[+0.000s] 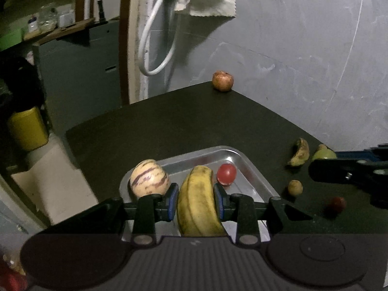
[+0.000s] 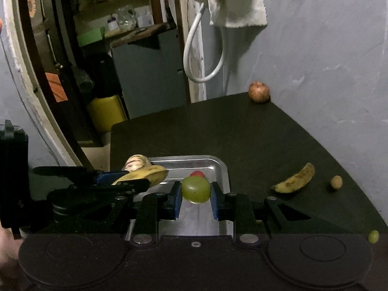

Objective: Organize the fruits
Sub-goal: 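Carry the banana into the tray with the left tool while the right tool places the grape there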

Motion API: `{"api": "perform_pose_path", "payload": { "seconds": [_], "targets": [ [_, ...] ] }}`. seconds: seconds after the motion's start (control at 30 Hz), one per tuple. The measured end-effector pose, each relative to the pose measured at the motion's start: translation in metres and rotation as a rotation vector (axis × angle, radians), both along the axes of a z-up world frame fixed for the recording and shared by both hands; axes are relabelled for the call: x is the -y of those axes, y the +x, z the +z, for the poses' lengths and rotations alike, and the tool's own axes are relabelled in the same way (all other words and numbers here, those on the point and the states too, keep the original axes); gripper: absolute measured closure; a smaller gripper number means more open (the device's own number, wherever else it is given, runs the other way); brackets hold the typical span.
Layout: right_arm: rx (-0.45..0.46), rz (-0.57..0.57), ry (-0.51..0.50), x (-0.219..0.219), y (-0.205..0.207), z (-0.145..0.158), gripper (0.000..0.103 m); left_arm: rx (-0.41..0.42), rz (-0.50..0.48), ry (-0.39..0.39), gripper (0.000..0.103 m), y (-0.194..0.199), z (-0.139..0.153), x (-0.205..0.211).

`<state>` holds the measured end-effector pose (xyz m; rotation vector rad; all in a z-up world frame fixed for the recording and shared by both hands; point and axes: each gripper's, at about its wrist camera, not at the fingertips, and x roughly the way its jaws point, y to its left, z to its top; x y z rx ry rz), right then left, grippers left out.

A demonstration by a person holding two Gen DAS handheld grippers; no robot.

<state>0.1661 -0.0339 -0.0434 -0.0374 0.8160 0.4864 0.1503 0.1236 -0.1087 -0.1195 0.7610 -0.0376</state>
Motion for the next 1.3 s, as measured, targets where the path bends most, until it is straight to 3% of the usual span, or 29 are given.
{"api": "perform_pose_path", "payload": {
  "seconds": [0.4, 0.63, 1.3],
  "targets": [
    [-0.094, 0.029, -0.047, -0.031, 0.055, -0.055, 0.077, -0.035, -0.06, 0.034, 0.07, 0.017, -0.03, -0.008],
    [-0.145, 0.058, -0.09, -0.045, 0.062, -0.084, 0.077, -0.082, -0.044, 0.0, 0.069, 0.014, -0.041, -0.014],
    [-0.163, 0.093, -0.146, -0.056, 0.064, -0.105, 0.075, -0.093, -0.025, -0.031, 0.068, 0.015, -0.039, -0.019]
  ]
}}
